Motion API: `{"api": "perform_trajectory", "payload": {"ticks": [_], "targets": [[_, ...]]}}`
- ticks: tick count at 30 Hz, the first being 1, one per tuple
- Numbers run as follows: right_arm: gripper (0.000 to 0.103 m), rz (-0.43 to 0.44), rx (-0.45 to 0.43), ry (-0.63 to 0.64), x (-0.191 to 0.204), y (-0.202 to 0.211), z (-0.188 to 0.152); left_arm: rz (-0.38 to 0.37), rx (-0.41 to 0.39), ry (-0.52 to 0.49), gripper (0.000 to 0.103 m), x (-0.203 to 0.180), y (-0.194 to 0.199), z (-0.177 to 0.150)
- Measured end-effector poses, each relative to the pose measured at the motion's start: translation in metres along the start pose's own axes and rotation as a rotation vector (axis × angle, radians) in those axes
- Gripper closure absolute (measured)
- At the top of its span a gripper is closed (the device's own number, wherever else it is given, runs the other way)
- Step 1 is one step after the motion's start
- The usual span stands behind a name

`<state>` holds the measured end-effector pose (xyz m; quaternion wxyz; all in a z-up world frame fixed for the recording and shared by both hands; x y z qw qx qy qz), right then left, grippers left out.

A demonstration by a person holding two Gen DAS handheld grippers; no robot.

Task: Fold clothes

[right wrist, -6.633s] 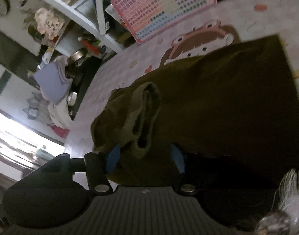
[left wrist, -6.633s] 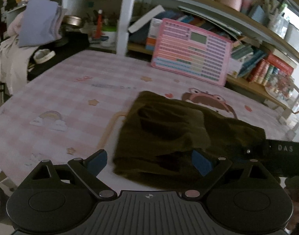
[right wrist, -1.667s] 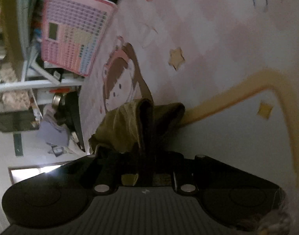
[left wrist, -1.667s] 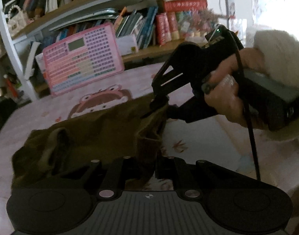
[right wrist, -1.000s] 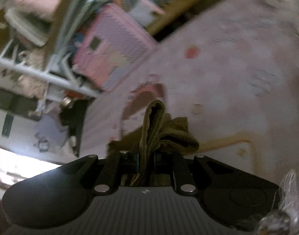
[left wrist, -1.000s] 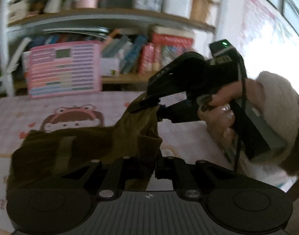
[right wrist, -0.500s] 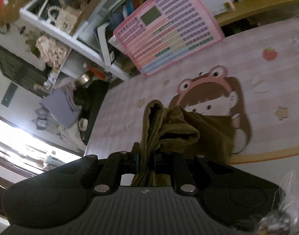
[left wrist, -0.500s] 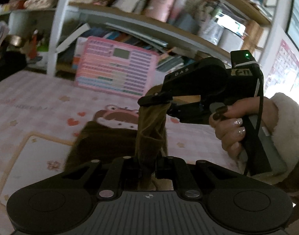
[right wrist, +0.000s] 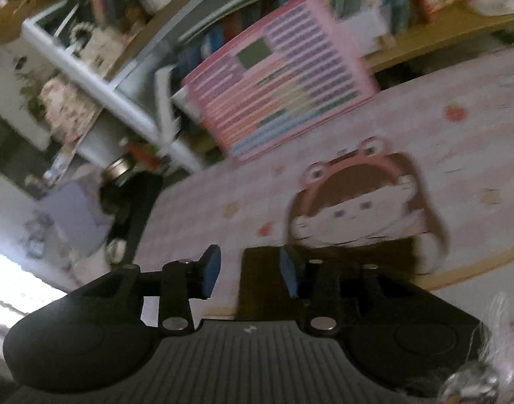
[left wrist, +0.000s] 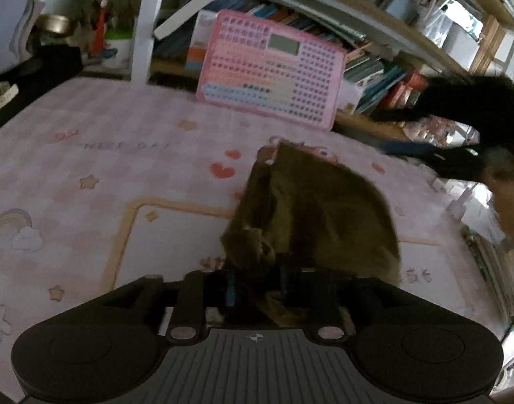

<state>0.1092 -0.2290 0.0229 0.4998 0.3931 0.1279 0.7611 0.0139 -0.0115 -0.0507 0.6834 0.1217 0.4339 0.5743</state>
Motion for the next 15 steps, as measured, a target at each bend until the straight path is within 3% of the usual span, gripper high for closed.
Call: {"api": "perform_trajectory", "payload": {"ticks": [4, 6, 9, 13, 14, 15], "targets": [[0.063, -0.152, -0.003, 0.001, -0.04, 0.027, -0.027, -0.049, -0.026, 0.056, 0.049, 0.007, -0.003, 0.017], [0.061, -0.184, 0.029, -0.015, -0.053, 0.034, -0.048, -0.087, -0.042, 0.088, 0.039, 0.008, -0.005, 0.027], [0.045, -0.144, 0.076, -0.028, -0.058, 0.038, -0.078, -0.141, -0.057, 0.116, 0.036, 0.006, -0.01, 0.04], [0.043, -0.091, 0.122, -0.06, -0.05, 0.032, -0.103, -0.159, -0.016, 0.016, 0.037, -0.012, -0.033, 0.04], [0.043, -0.087, 0.13, -0.063, -0.047, 0.029, -0.107, -0.164, -0.025, -0.027, 0.044, -0.018, -0.033, 0.04], [0.043, -0.088, 0.144, -0.065, -0.045, 0.025, -0.111, -0.168, -0.033, -0.071, 0.091, -0.023, -0.034, 0.039]]}}
Point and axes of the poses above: each gripper's, at about its wrist camera, not at the fingertips, and y roughly against the way its jaws point, x to its left, z to its top, the point moved 8 cm from there along -y, roughly the way its jaws point, and after that the axes turned 14 degrees about y, right-handed, at the moved point
